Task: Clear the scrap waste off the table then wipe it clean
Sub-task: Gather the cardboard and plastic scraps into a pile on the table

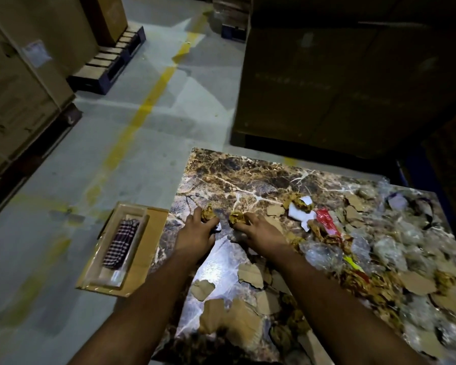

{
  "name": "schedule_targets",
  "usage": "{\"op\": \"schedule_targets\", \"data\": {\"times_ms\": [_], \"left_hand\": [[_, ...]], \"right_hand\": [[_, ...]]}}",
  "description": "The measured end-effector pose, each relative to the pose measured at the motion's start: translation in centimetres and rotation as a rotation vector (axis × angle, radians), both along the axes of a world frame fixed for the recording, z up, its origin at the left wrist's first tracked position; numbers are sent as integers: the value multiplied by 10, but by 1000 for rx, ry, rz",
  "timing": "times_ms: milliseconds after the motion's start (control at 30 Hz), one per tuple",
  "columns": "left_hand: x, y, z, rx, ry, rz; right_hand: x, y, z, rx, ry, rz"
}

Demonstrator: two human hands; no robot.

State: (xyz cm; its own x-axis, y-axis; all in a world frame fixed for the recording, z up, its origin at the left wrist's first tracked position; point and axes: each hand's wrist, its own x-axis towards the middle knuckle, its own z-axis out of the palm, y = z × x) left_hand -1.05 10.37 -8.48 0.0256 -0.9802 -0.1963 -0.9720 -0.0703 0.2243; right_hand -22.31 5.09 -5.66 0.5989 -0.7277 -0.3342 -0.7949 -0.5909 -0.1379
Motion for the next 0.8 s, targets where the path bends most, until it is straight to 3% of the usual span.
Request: {"op": "schedule_targets", "data": {"times_ms": [167,400,500,667,800], "left_hand": [[-8,-6,4,1,-47,8],[-27,-2,4,6,20,26],[-38,1,2,-3,223,42],[-79,-5,12,-147,627,188],[-132,-14,31,-182,913,256]], "right_hand": [[-2,0,-9,-27,-29,3],[-21,1,-1,22,-323,-90],[-38,3,7,42,-503,-186],[-86,4,34,-180,-755,-387],[-139,14,51,-215,-917,-604]]}}
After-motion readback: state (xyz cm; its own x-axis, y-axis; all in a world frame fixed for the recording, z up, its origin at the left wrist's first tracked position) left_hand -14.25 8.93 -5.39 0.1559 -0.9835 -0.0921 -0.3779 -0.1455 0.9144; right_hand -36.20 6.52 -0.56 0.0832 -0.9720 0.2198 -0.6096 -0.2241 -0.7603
